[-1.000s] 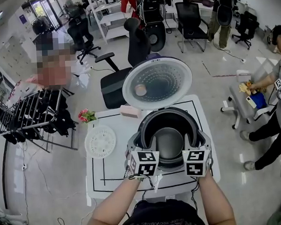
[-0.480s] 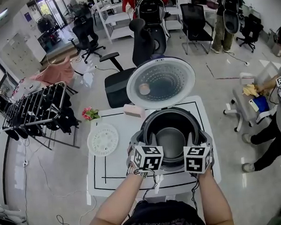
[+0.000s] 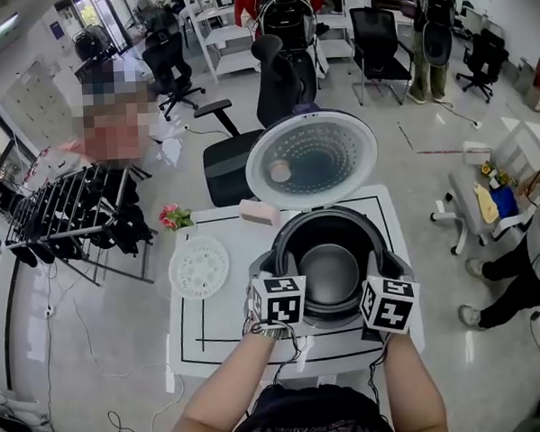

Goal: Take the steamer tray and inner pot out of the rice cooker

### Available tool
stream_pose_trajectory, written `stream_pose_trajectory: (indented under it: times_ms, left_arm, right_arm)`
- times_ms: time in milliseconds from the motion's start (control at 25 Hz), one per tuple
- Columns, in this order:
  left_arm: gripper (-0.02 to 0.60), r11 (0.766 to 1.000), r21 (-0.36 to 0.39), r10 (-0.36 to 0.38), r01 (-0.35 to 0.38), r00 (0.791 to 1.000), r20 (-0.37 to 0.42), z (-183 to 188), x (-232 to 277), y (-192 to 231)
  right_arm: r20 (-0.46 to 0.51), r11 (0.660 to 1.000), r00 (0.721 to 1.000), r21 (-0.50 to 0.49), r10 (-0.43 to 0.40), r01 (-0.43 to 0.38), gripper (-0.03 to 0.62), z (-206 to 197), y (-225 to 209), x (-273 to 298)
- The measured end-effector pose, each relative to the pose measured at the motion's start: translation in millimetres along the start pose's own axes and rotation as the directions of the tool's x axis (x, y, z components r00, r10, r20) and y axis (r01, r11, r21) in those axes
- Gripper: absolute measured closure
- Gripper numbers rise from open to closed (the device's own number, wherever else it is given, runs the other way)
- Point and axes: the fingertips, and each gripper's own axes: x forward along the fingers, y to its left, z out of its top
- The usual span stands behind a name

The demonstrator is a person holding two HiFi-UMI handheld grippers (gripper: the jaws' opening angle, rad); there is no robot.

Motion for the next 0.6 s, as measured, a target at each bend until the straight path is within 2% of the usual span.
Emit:
stream_pose_trajectory:
  times_ms: [120,280,440,600]
  left_arm:
    - [0.486,0.999,-0.032,-0.011,0.012,0.999,0.03,6,-5,-2]
    - [0.486,0.997,-0.062,-0.033,0.037,0.997,0.068,13,-9,-3]
    - [0.485,0.996,-0.077,-0.038,0.045,0.995,0.092,20,-13,-3]
    - [0.485,0.992,-0.111,-0.045,0.057,0.993,0.112,21,-14,-1]
  right_arm:
    - [0.011,0.999,1.0,-0.026,-0.026,0.026,0.511,0,-3,-3]
    - [0.019,0.994,0.999,0.103,0.028,-0.029,0.513,-2,-6,-3]
    - [0.068,0.994,0.997,0.108,0.024,-0.031,0.52,10,-8,-10]
    - [0.102,0.982,0.992,0.169,0.069,-0.086,0.528,19,-7,-13]
